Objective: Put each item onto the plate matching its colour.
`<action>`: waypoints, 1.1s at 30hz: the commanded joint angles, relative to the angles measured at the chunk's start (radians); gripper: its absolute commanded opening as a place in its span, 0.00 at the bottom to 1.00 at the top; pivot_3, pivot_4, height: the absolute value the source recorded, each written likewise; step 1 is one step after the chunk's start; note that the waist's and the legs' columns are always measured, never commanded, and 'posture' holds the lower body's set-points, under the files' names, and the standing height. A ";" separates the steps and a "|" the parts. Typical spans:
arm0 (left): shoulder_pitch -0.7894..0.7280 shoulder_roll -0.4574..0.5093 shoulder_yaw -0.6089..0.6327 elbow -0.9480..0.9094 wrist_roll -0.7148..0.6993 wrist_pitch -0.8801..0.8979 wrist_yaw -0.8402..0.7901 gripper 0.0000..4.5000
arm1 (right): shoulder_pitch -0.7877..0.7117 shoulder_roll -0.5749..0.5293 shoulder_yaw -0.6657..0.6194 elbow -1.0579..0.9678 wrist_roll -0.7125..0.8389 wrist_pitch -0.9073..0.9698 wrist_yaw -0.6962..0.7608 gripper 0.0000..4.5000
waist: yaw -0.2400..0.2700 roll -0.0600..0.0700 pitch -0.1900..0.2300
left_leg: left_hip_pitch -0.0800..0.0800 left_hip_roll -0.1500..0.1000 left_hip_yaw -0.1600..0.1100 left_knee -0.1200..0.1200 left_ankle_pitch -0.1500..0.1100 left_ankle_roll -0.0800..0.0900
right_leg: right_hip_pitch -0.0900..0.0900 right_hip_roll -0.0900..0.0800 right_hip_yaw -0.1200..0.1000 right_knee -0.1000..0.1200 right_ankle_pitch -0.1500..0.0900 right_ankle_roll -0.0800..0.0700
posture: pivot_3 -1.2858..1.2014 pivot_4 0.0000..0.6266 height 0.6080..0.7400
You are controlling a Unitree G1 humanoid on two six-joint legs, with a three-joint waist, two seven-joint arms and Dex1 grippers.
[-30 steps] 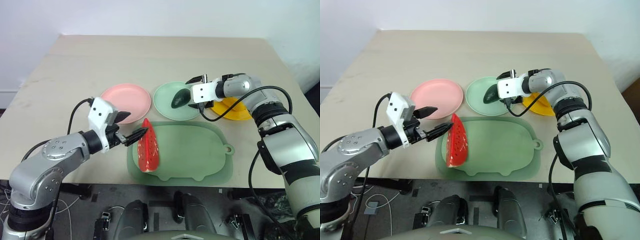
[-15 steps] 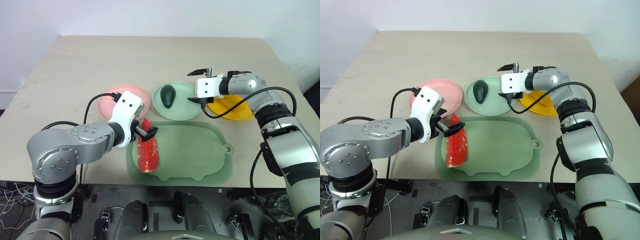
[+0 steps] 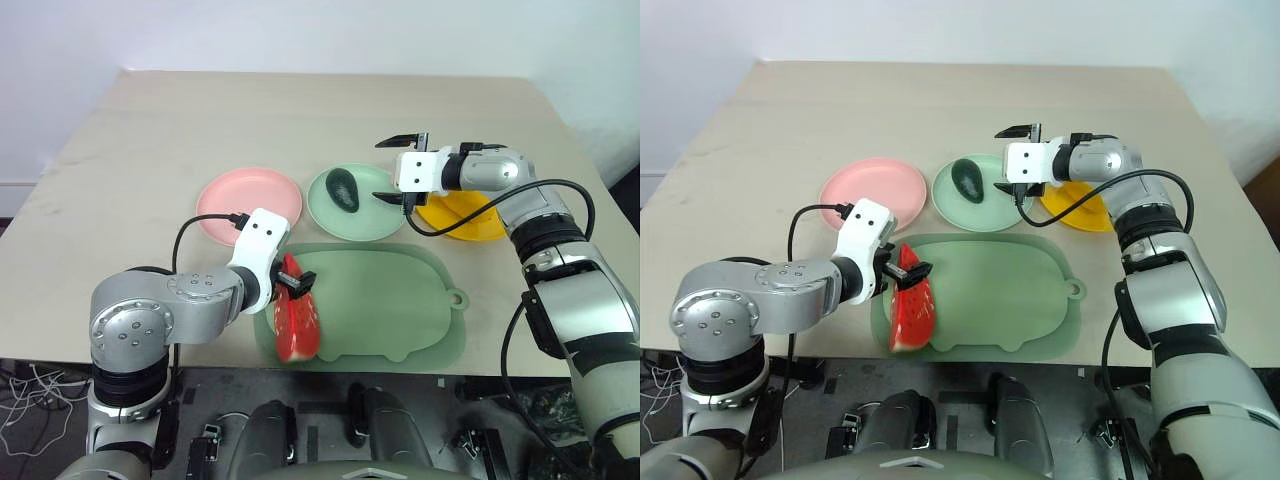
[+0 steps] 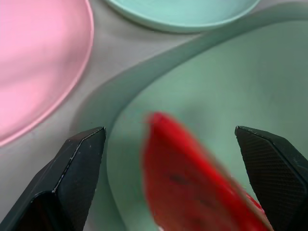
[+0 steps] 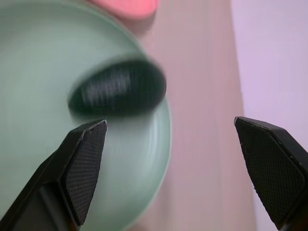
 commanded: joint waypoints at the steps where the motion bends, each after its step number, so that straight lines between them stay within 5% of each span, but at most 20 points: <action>1: -0.009 -0.010 -0.004 0.007 -0.039 0.008 0.038 1.00 | 0.037 -0.035 -0.051 -0.103 0.061 0.024 0.030 0.99 | 0.000 0.000 0.000 | 0.000 0.000 0.000 0.000 0.000 0.000 | 0.000 0.000 0.000 0.000 0.000 0.000 | 0.52 0.24 1.00; 18: -0.041 0.021 -0.015 0.066 -0.167 -0.027 0.134 1.00 | 0.219 -0.107 -0.136 -0.411 0.143 0.217 0.032 0.99 | 0.000 0.000 0.000 | 0.002 -0.001 0.001 0.000 0.000 0.000 | 0.001 0.000 0.000 0.000 0.000 0.000 | 0.52 0.24 1.00; 21: -0.034 0.040 -0.036 0.072 -0.213 -0.064 0.170 0.87 | 0.227 -0.108 -0.135 -0.427 0.145 0.232 0.029 1.00 | 0.000 0.000 0.000 | 0.002 -0.001 0.001 0.000 0.000 0.000 | 0.001 0.000 0.000 0.000 0.000 0.000 | 0.52 0.24 1.00; 27: -0.048 0.113 -0.096 0.099 -0.278 -0.146 0.239 0.42 | 0.233 -0.105 -0.134 -0.440 0.148 0.246 0.027 1.00 | 0.000 0.000 0.000 | 0.002 -0.001 0.001 0.000 0.000 0.000 | 0.001 0.001 0.001 0.000 0.000 0.000 | 0.52 0.24 1.00; 33: -0.084 0.146 -0.133 0.150 -0.228 -0.199 0.224 0.42 | 0.247 -0.107 -0.140 -0.470 0.159 0.269 0.029 1.00 | 0.002 0.000 0.000 | 0.002 -0.002 0.001 0.000 0.000 0.000 | 0.001 0.001 0.001 0.000 0.000 0.000 | 0.52 0.24 1.00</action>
